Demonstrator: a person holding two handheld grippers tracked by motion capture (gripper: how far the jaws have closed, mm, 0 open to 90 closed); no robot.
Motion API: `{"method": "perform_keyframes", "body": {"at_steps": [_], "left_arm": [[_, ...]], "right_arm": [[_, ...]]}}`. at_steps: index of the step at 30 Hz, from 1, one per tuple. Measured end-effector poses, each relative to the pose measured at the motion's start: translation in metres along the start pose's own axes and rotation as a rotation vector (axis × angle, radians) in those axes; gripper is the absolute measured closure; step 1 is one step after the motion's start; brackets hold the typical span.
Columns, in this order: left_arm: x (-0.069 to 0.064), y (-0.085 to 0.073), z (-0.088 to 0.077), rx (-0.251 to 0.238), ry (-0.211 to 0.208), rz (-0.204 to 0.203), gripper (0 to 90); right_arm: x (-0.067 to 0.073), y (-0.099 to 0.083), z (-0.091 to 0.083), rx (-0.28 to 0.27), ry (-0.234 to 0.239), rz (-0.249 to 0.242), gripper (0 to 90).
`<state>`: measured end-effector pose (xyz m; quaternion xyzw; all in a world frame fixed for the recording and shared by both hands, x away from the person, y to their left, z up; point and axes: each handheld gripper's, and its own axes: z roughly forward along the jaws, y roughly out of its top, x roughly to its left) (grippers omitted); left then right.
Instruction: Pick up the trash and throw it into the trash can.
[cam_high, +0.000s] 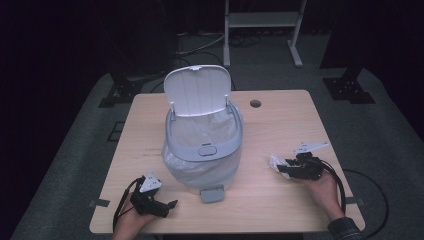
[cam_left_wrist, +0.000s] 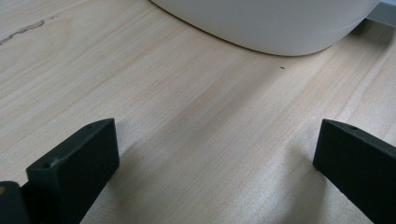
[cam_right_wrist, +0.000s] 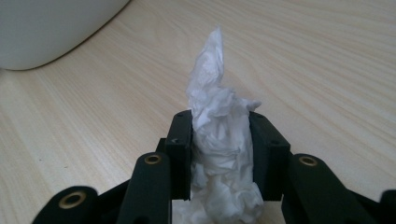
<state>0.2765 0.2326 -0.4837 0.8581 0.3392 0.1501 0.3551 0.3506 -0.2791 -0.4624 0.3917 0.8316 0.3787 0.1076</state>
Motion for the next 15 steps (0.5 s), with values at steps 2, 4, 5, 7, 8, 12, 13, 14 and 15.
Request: {"method": "perform_keyframes", "body": {"at_steps": [2,4,5,7,8,12,13,14,15], "left_arm": [[0.000,0.000,0.000,0.000,0.000,0.000,0.0],[0.000,0.000,0.000,0.000,0.000,0.000,0.0],[0.000,0.000,0.000,0.000,0.000,0.000,0.0],[0.000,0.000,0.000,0.000,0.000,0.000,0.0],[0.000,0.000,0.000,0.000,0.000,0.001,0.0],[0.000,0.000,0.000,0.000,0.000,0.001,0.0],[0.000,0.000,0.000,0.000,0.000,0.000,0.0],[0.000,0.000,0.000,0.001,0.000,0.001,0.0],[0.000,0.000,0.000,0.001,0.000,0.001,0.0]], "right_arm": [[0.000,0.000,-0.003,-0.004,0.007,0.006,64.2],[0.001,0.001,-0.005,-0.016,0.012,0.005,64.2],[0.001,0.002,-0.008,-0.026,0.014,0.005,64.1],[0.001,0.002,-0.009,-0.030,0.018,0.003,64.1],[0.002,0.003,-0.010,-0.033,0.023,0.005,64.1],[0.003,0.005,-0.014,-0.045,0.040,0.002,64.1],[0.003,0.006,-0.015,-0.050,0.042,-0.006,64.1],[0.004,0.007,-0.016,-0.049,0.043,-0.004,64.1],[0.005,0.008,-0.018,-0.050,0.046,-0.004,64.1]]}}
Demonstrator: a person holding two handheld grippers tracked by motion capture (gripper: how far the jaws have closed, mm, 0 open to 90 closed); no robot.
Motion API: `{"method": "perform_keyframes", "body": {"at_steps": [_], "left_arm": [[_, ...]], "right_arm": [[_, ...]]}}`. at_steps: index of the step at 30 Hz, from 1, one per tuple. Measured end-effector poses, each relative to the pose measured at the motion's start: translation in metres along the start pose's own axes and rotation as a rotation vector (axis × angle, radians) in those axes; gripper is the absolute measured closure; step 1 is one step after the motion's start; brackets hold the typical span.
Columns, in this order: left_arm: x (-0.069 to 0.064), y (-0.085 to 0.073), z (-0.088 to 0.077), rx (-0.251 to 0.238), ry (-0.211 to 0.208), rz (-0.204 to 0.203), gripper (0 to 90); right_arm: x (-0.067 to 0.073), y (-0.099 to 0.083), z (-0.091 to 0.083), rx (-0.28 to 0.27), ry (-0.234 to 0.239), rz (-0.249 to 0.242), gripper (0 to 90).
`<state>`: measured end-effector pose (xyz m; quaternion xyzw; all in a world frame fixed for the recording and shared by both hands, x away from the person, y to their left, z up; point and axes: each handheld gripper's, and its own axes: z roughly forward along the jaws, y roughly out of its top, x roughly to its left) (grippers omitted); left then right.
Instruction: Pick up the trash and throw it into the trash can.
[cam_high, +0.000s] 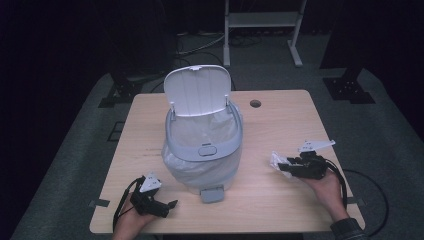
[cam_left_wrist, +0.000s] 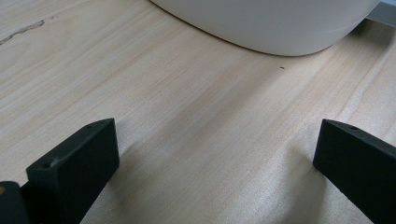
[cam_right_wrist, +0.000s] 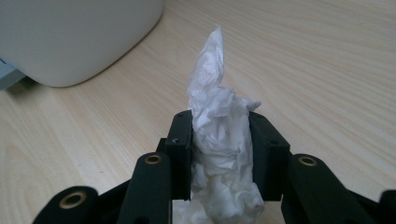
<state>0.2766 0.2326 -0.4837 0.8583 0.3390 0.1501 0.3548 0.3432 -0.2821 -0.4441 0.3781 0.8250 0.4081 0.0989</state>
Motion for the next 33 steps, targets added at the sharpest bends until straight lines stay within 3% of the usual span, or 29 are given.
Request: {"method": "perform_keyframes", "body": {"at_steps": [17,24,33], "left_arm": [[0.000,0.000,0.000,0.000,-0.001,-0.003,0.0],[0.000,0.000,0.000,0.000,-0.001,-0.003,0.0],[0.000,0.000,0.000,-0.001,-0.002,-0.004,0.0]], "right_arm": [[0.011,0.018,-0.020,-0.065,0.055,-0.038,64.2],[0.013,0.027,-0.027,-0.102,0.113,-0.033,64.2],[0.017,0.038,-0.035,-0.133,0.139,-0.049,64.2]]}}
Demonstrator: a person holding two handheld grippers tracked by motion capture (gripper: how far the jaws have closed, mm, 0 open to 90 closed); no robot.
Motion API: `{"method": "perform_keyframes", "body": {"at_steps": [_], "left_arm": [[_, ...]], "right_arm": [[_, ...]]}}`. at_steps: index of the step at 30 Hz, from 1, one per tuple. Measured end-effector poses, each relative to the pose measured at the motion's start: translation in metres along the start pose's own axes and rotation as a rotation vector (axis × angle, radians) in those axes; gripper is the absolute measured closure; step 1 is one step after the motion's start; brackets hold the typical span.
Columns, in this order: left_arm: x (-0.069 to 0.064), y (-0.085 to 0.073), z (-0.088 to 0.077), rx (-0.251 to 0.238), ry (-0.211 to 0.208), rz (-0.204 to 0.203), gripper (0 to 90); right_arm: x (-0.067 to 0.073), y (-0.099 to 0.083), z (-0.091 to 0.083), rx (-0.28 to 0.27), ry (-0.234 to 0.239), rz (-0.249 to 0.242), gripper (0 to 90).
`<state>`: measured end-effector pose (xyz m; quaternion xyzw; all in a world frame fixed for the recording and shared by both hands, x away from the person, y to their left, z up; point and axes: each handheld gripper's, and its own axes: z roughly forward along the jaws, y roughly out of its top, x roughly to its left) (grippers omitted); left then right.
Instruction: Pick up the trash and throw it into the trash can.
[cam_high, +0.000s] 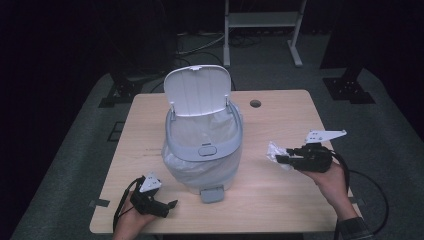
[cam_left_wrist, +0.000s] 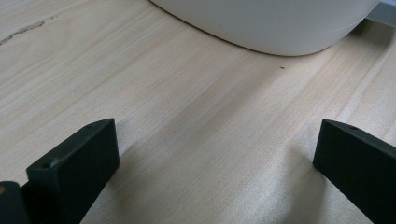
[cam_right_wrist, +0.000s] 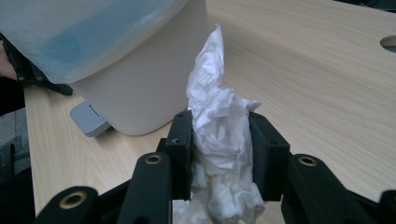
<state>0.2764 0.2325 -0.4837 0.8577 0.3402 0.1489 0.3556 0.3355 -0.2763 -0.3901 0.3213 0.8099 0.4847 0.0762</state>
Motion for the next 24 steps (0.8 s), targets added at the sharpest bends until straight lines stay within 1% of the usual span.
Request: {"method": "perform_keyframes", "body": {"at_steps": [7,15,24], "left_arm": [[0.000,0.000,0.000,0.000,0.000,0.001,0.0],[0.000,0.000,0.000,0.000,0.000,0.000,0.0],[0.000,0.000,0.000,-0.001,0.000,0.001,0.0]], "right_arm": [[0.003,0.010,-0.006,-0.023,0.013,-0.017,64.2],[0.010,0.025,-0.016,-0.052,0.028,-0.052,64.2],[0.016,0.038,-0.019,-0.069,0.060,-0.075,64.2]]}}
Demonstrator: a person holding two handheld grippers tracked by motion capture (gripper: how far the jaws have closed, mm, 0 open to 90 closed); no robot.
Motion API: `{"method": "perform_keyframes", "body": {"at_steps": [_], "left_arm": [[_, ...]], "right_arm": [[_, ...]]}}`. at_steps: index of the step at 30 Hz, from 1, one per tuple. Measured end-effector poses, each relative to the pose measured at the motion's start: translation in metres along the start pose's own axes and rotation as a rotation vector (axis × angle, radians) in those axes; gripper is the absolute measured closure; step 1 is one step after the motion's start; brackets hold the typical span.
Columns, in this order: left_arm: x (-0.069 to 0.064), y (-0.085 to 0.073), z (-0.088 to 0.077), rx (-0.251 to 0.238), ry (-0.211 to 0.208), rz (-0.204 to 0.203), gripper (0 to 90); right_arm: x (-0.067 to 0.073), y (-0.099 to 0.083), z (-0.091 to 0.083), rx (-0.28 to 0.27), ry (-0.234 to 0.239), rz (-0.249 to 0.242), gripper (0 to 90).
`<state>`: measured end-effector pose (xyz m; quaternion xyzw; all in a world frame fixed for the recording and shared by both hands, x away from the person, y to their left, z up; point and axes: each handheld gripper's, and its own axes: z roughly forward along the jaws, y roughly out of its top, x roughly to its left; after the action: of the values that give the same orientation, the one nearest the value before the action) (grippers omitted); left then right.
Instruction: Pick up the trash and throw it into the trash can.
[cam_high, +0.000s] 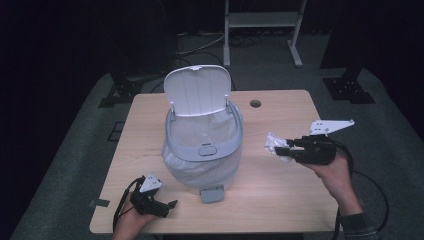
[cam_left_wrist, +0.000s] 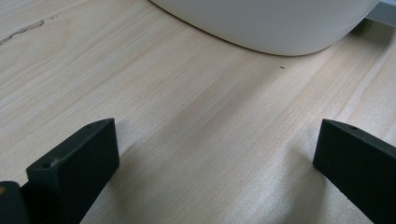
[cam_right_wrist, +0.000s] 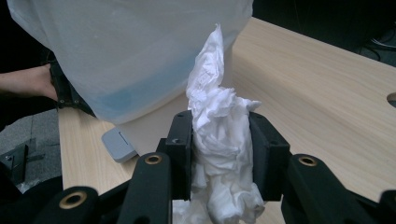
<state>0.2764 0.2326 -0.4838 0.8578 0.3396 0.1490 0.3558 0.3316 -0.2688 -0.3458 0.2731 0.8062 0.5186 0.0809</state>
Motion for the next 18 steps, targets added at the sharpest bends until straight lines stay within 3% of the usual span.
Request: {"method": "perform_keyframes", "body": {"at_steps": [18], "left_arm": [[0.000,0.000,0.000,0.000,-0.001,0.001,0.0]], "right_arm": [[0.010,0.027,-0.005,-0.057,0.053,-0.042,64.2]]}}
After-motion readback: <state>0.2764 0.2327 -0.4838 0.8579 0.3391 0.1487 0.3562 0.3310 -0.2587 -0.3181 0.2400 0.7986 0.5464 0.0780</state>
